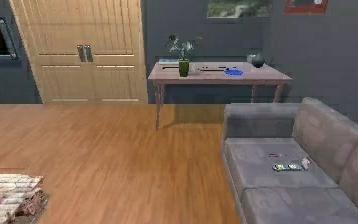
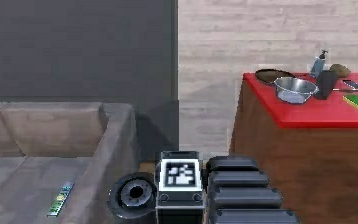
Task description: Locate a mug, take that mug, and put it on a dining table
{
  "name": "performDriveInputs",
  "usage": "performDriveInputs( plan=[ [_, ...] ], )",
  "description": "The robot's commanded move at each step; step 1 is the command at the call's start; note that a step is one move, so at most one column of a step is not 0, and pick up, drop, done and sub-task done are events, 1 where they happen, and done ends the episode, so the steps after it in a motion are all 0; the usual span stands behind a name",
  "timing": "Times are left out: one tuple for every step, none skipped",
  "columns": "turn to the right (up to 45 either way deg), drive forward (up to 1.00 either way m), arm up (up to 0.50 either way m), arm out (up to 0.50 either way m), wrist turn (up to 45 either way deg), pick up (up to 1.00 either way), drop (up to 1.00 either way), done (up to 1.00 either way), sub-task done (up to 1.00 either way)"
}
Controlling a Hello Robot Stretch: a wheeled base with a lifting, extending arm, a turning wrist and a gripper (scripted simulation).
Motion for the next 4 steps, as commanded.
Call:
performDriveInputs(
  plan=[
    [0.0, 1.00, 0.00, 0.00, 0.0, 0.00, 0.00, 0.00, 0.00],
    [3.0, 0.00, 0.00, 0.00, 0.0, 0.00, 0.00, 0.00, 0.00],
    [0.0, 1.00, 0.00, 0.00, 0.0, 0.00, 0.00, 0.00, 0.00],
    [24.0, 0.00, 0.00, 0.00, 0.0, 0.00, 0.00, 0.00, 0.00]
  ],
)
